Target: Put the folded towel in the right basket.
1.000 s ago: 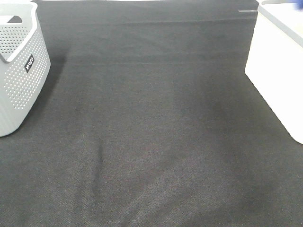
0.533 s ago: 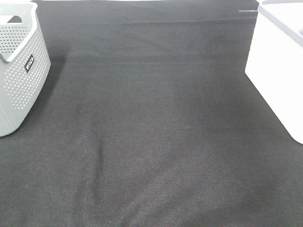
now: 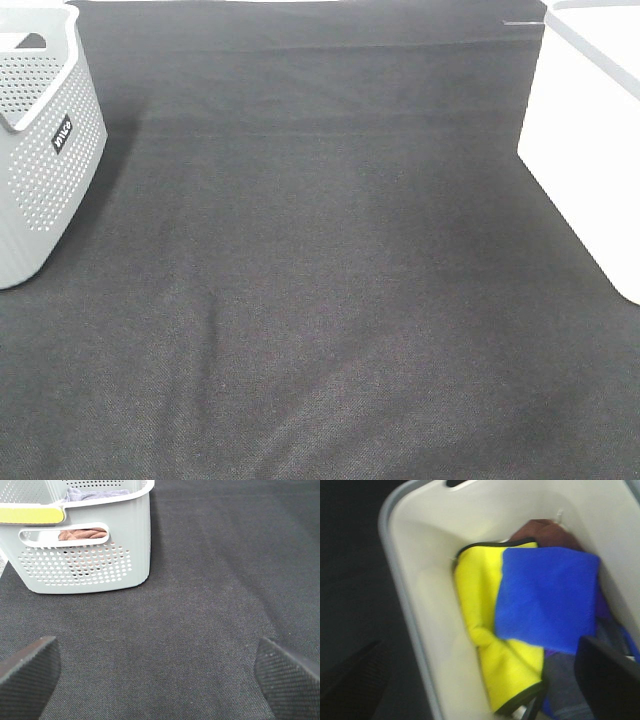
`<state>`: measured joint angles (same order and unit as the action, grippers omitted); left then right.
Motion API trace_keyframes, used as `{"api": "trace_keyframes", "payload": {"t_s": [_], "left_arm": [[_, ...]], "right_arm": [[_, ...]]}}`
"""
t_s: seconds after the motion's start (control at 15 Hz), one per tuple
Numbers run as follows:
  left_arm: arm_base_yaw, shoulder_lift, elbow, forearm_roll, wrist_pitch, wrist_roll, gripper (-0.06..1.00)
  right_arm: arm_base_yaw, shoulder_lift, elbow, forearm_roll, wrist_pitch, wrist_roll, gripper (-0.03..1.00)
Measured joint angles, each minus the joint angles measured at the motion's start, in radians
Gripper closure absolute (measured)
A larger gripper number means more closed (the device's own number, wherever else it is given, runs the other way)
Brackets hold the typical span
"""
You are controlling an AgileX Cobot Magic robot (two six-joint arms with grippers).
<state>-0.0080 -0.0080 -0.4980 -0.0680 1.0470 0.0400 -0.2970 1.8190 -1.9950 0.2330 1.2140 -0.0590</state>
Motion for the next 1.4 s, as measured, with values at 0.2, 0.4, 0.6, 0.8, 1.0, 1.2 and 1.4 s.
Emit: {"api": "trace_keyframes", "payload": {"t_s": [0.2,0.4,0.6,0.8,1.0,1.2,1.4], "left_arm": [[0.0,0.0,0.0,0.001,0.0,0.0,-0.03],[0.0,0.0,0.0,0.001,0.0,0.0,-0.03],[0.0,0.0,0.0,0.002,0.0,0.0,-0.03],[0.0,0.0,0.0,0.002,0.0,0.0,-0.03],[0.0,0.0,0.0,0.002,0.0,0.0,-0.03],[0.0,0.0,0.0,0.002,0.0,0.0,-0.03],[0.0,0.0,0.0,0.002,0.0,0.0,-0.03]], "right_arm": [[0.0,-0.269,0.33,0.07,-0.001,-0.091,0.0],[0.088,-0.534,0.64,0.059,-0.058,-0.167,0.0],[0.216,-0.769,0.91,-0.039,-0.087,-0.157,0.0],[0.221,-1.057,1.164,-0.066,-0.132,-0.103,0.0],[0.221,-1.291,1.332,-0.097,-0.132,-0.102,0.0],[0.221,-1.5,1.452,-0.101,-0.128,-0.103,0.0],[0.221,-1.652,1.518,-0.113,-0.128,-0.102,0.0]]}}
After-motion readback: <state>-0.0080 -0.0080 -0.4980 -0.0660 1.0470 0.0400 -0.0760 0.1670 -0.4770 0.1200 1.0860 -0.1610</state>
